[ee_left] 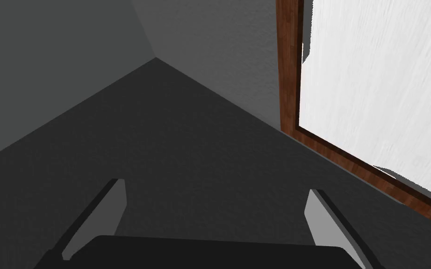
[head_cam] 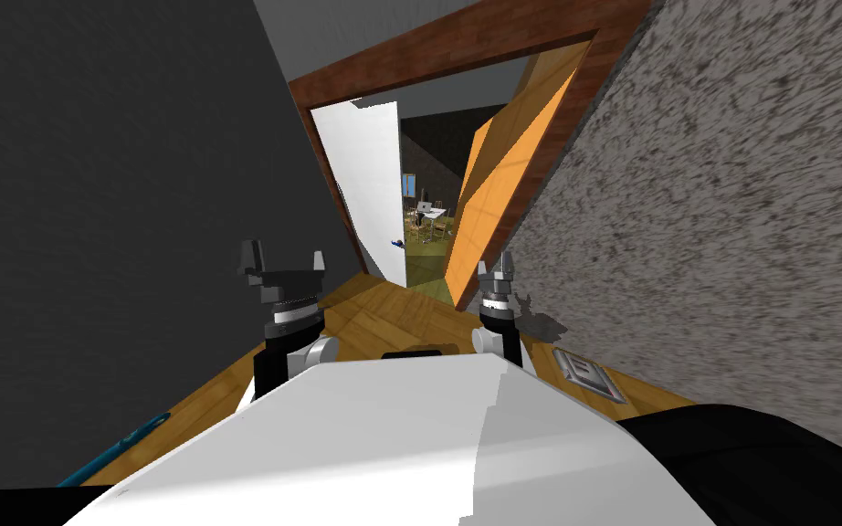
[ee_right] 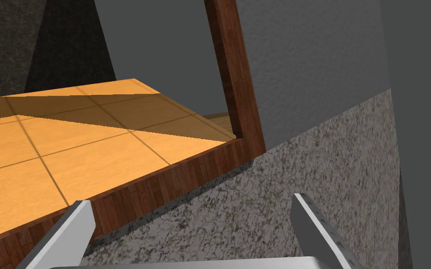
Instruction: Push the door open
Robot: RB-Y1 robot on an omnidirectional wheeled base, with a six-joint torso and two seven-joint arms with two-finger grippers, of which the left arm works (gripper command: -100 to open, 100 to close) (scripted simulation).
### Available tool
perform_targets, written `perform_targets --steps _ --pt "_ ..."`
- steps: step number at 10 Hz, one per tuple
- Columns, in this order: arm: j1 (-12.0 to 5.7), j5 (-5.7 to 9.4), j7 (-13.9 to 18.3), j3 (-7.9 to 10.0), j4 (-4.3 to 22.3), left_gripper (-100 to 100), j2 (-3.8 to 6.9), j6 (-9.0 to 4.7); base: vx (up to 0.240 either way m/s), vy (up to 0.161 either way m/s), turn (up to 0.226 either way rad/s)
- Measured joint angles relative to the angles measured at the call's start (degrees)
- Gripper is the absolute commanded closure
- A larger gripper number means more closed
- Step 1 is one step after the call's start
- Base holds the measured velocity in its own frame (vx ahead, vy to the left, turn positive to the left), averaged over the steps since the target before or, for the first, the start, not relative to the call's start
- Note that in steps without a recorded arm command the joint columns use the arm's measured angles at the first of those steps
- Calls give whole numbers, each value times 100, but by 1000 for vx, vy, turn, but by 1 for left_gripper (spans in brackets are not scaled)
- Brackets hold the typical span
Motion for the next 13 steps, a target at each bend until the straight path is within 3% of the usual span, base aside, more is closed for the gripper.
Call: perform_targets --steps 13 --pt "-565 -37 -192 270 1620 -100 258 -215 78 60 -113"
